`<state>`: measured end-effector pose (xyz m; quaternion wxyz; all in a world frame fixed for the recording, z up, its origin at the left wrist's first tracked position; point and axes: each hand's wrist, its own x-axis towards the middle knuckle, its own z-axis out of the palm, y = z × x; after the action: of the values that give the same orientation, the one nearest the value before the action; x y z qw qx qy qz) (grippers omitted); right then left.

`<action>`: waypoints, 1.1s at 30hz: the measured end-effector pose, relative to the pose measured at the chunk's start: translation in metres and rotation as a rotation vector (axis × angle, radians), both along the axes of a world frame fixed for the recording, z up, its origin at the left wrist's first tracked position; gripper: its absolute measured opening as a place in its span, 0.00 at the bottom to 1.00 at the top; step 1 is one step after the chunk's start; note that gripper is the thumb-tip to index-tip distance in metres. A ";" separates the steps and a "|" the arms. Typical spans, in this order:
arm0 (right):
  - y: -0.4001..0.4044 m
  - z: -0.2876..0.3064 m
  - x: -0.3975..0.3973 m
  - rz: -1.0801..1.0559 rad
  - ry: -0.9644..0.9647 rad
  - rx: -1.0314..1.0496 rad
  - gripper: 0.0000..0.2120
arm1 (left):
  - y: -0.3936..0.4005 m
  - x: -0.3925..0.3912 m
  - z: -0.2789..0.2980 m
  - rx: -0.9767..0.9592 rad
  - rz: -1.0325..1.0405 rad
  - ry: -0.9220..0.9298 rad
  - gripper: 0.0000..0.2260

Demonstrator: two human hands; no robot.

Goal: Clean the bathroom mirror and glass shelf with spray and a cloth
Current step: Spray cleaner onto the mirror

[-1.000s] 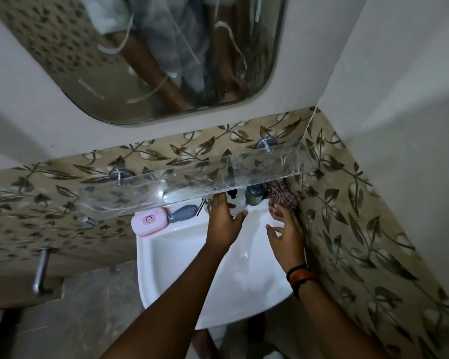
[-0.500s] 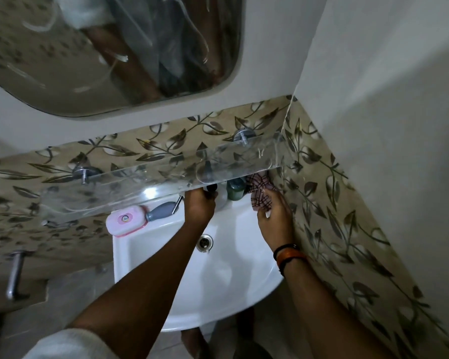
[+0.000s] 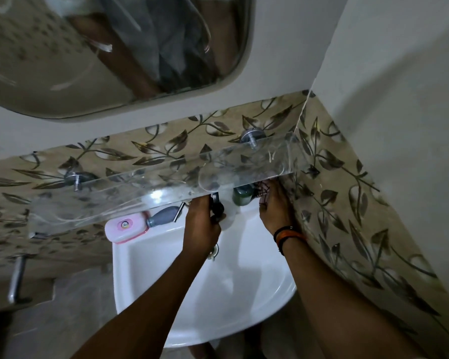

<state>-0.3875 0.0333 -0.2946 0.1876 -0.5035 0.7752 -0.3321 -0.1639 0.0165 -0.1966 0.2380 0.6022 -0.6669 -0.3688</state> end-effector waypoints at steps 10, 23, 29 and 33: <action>0.014 0.037 0.015 -0.086 -0.037 -0.049 0.26 | 0.056 0.029 0.023 -0.025 -0.037 0.205 0.35; 0.068 0.138 0.069 -0.130 -0.292 -0.103 0.22 | 0.117 0.052 0.177 -0.201 -0.187 0.442 0.33; 0.077 0.274 0.108 -0.074 -0.141 -0.593 0.08 | 0.107 0.054 0.283 -0.271 0.000 0.792 0.28; 0.070 0.326 0.118 -0.020 -0.279 -0.541 0.17 | 0.097 0.057 0.334 -0.476 0.069 0.836 0.24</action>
<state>-0.2699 0.1037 0.0313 0.1481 -0.4771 0.6301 -0.5945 -0.1068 0.1134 0.1379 0.6287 0.3530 -0.5598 -0.4083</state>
